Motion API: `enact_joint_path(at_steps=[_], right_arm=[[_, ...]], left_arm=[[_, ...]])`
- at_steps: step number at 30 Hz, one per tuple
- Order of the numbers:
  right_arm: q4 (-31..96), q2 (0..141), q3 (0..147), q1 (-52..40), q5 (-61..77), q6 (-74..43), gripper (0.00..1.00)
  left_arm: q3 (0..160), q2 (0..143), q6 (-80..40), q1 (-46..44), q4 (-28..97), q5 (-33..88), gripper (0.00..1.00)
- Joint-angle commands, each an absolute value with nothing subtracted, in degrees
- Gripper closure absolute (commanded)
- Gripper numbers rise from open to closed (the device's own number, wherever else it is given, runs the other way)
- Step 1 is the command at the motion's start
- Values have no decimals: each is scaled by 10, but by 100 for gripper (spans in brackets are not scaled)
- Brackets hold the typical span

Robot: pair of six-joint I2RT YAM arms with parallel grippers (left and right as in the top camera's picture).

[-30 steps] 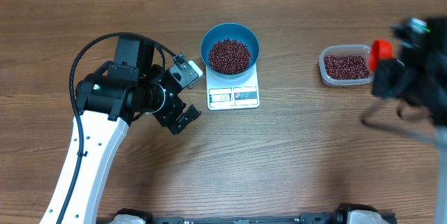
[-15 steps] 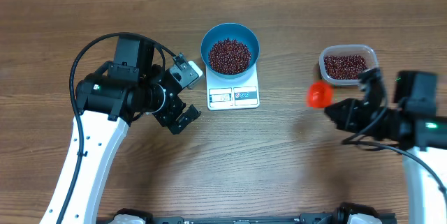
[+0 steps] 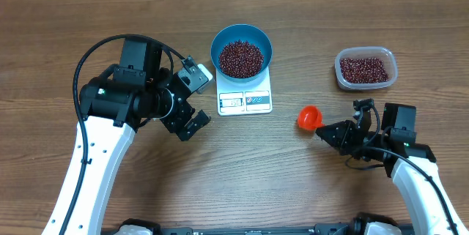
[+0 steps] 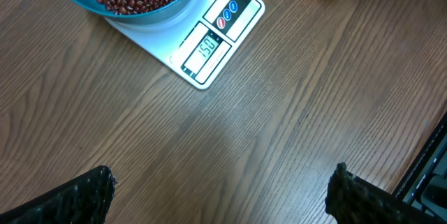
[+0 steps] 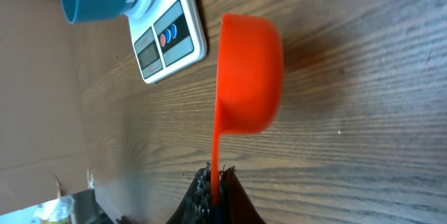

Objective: Scoop item into bowl and weigh 150g on scale
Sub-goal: 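Lower the red scoop onto the table in front of the tub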

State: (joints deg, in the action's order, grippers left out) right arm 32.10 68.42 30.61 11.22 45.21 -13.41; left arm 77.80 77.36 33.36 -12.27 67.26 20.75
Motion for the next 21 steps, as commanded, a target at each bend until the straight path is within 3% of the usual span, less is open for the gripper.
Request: enact_joint_path(at_steps=[1,6,8,15,17,19,21], right_arm=[[315,693,300,113,466,-150,96],[308,703,300,113,461,-150,93],[308,708,300,113,461,-150,85],[308,722,300,113,461,-152,85],[307,722,300,113,457,-152,78],[310,722,300,113,429,-152,61],[316,722,300,113,395,-152,52]], left_arm=[[777,765,330,-120,671,206,0],[777,765,330,-120,671,206,0],[777,765,330,-120,671,206,0],[777,765,330,-120,671,206,0],[777,765,330,-120,671,206,0],[777,765,330,-120,671,206,0],[777,765,330,-120,671,206,0]])
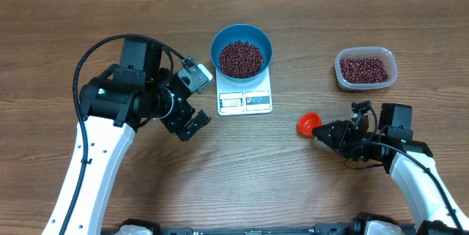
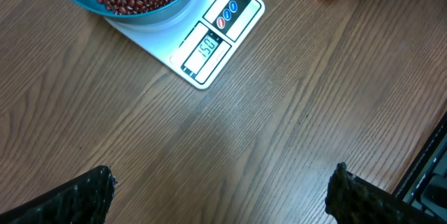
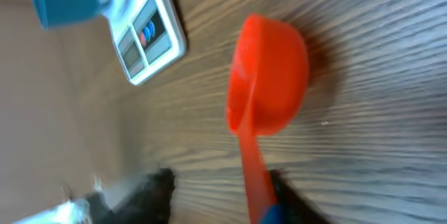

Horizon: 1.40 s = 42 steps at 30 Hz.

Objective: Scoop item into bowl and weigh 150g on scale
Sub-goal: 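Lower the red scoop onto the table in front of the tub, then open the right gripper to release the scoop handle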

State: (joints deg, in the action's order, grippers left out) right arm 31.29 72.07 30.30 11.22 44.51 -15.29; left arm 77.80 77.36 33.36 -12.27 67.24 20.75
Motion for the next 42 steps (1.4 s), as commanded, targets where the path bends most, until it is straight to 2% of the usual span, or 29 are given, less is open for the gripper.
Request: enact_joint_path(at_steps=[1,4,6,13,20,24,27,34,36,42], right_arm=[[319,722,300,113,378,-152,49],[322,722,300,113,343,-152,23],[322,722,300,113,323,-152,0],[322,722,300,113,258,-152,0],[311,722,316,113,46,-150,0],[322,721,371,113,14,-150,0],[350,717,443,112,91,-150,0],[373,699,535,112,522,-150,0],[368,699,535,112,558,-150,0],[373,700,535,112,500,-150,0]], left_arm=[[777,765,330,-120,671,206,0],[777,765,330,-120,671,206,0],[777,765,330,-120,671,206,0],[777,765,330,-120,671,206,0],[777,765,330,-120,671,206,0],[777,765,330,-120,671,206,0],[777,765,330,-120,671,206,0],[777,765,330,-120,671,206,0],[777,765,330,-120,671,206,1],[777,765,330,-120,671,206,0]])
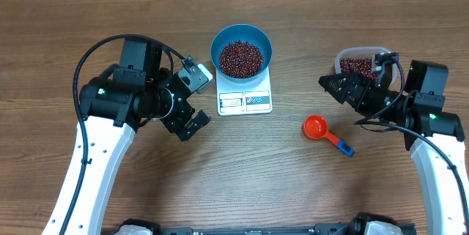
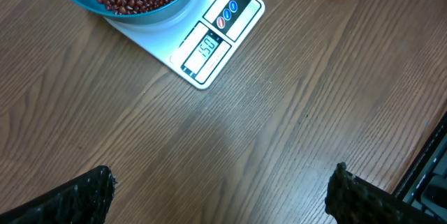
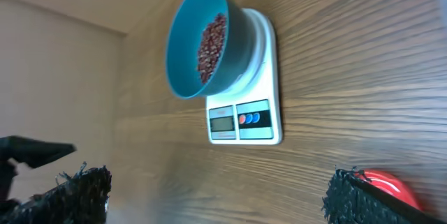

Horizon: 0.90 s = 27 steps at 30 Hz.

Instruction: Scoop item into bowl and weigh 150g on scale

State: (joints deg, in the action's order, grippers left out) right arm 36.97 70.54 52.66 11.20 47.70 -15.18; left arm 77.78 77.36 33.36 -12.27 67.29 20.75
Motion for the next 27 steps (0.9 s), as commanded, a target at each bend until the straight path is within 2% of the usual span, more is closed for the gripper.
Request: enact_joint_path(at_steps=[1,22,27], right_arm=[[376,700,535,112,500,-150,0],[383,701,535,113,420,-150,0],[432,701,535,114,388,-148,0]], left_arm=[[777,765,330,-120,671,206,0],[777,765,330,-121,671,206,0],[777,765,330,-121,671,206,0]])
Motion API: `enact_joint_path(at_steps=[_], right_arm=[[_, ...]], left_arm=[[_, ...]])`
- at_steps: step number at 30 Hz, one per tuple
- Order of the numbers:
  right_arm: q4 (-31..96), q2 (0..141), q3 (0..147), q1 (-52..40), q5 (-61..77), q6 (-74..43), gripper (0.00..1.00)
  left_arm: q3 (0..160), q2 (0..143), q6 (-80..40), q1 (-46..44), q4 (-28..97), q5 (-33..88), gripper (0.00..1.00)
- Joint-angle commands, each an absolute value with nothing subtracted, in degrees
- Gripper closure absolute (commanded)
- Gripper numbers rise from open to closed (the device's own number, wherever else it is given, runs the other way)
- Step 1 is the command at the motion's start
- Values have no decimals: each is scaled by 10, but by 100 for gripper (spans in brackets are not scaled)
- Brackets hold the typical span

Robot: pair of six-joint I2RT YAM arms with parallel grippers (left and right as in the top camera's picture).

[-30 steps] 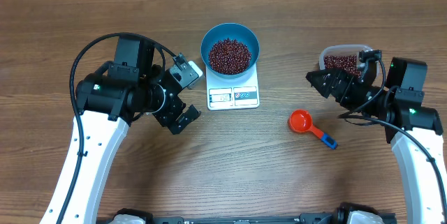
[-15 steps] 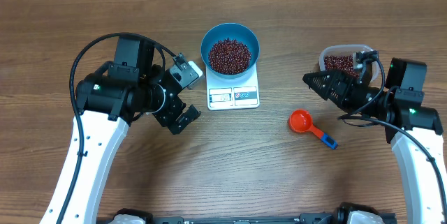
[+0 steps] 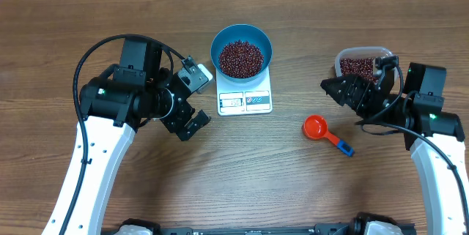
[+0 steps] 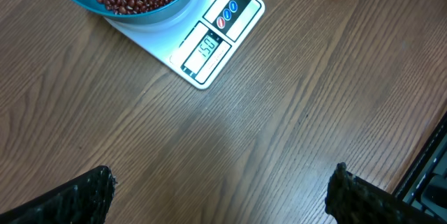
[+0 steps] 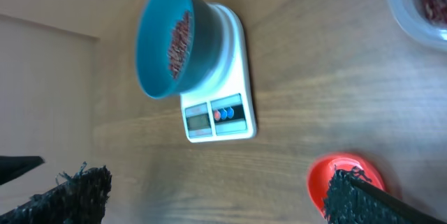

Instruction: Scoop item into bowl and weigh 150g on scale

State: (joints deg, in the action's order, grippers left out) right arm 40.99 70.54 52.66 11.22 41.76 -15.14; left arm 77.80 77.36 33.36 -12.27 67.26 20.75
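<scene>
A blue bowl point(image 3: 242, 57) of red beans sits on the white scale point(image 3: 245, 100), whose display point(image 4: 207, 45) reads 150. The red scoop point(image 3: 316, 127) with a blue handle lies on the table right of the scale, held by nothing. My right gripper point(image 3: 333, 88) hangs open above and right of the scoop, by the bean container. In the right wrist view the scoop point(image 5: 346, 181) shows beside one finger point(image 5: 370, 197). Left of the scale my left gripper point(image 3: 192, 125) stands open with nothing in it.
A clear plastic container point(image 3: 365, 67) of red beans stands at the back right, partly behind my right arm. Bare wooden table point(image 3: 249, 176) lies in front of the scale.
My right gripper has shifted slightly and its view now takes in the container's edge and more of the scoop. The scoop, bowl, scale and left arm have not moved.
My right gripper was shut on the scoop's handle, holding it just right of the scale. Then the scoop was low at the table. Later it lay free on the table with my right gripper open near the container. The display read 150 throughout.
</scene>
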Motion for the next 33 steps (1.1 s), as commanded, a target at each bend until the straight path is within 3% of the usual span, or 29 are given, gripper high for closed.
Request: enact_joint_path(at_steps=[1,16,33], right_arm=[[446,701,535,114,379,-148,0],[481,666,535,105,360,-103,0],[587,361,530,105,283,-46,0]], left_arm=[[777,765,330,-121,671,206,0],[777,765,330,-120,671,206,0],[777,765,330,-120,671,206,0]])
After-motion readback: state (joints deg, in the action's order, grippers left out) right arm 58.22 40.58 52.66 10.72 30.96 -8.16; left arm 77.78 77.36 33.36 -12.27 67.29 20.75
